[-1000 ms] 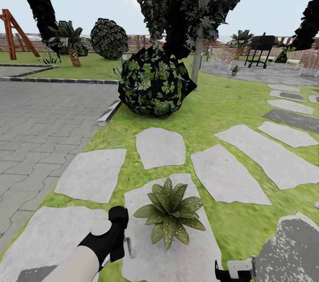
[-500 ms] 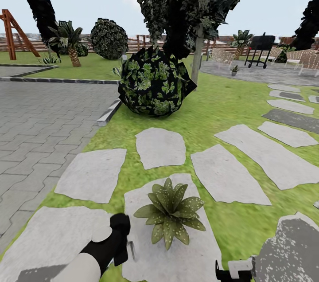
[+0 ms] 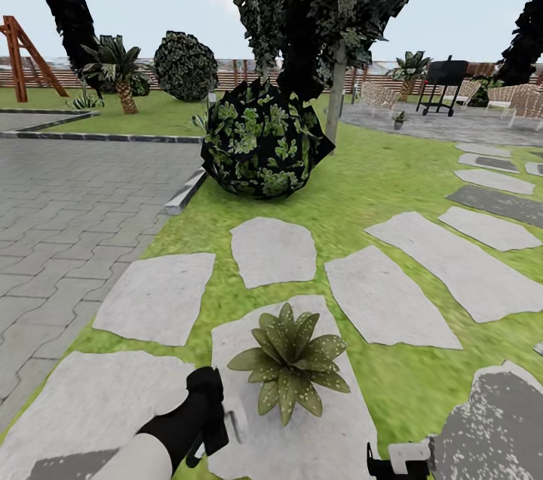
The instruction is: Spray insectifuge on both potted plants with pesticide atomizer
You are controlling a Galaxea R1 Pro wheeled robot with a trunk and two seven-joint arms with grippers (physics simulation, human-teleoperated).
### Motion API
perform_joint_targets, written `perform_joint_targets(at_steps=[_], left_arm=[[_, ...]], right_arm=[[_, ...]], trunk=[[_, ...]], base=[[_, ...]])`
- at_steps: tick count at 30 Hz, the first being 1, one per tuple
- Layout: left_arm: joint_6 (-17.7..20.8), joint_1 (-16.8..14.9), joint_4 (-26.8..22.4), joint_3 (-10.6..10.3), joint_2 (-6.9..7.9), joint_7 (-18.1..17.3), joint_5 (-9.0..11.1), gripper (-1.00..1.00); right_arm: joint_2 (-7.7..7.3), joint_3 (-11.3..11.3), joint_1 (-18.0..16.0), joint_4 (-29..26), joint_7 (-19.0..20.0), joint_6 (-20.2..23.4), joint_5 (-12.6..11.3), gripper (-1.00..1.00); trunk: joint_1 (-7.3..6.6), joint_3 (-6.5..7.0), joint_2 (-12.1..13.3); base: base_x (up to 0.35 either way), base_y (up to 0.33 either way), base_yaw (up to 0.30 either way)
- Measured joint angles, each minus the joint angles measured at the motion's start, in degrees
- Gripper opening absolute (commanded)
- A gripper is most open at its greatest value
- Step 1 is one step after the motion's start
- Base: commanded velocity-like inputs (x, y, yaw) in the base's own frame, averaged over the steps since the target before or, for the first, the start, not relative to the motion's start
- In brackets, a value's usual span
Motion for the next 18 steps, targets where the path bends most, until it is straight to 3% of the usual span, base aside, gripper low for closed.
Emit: perform_joint_targets(at_steps=[3, 7, 18], left_arm=[[0.0, 0.2, 1.1, -0.1, -0.12, 0.7, 0.0, -1.0], [0.0, 0.2, 1.3, -0.1, -0.23, 1.2, 0.1, -1.0], [0.1, 0.2, 0.5, 0.5, -0.09, 1.2, 1.0, -1.0]], right_arm=[[0.03, 0.0, 0.0, 0.0, 0.0, 0.0, 0.0, 1.0], [0.02, 0.0, 0.0, 0.0, 0.0, 0.0, 0.0, 1.0], [0.02, 0.0, 0.0, 0.0, 0.0, 0.0, -0.1, 1.0]], trunk=[[0.02, 0.0, 0.0], [0.01, 0.0, 0.0], [-0.01, 0.0, 0.0]], base=[[-0.247, 0.14, -0.059], [-0.158, 0.274, -0.256], [0.04, 0.335, -0.299]])
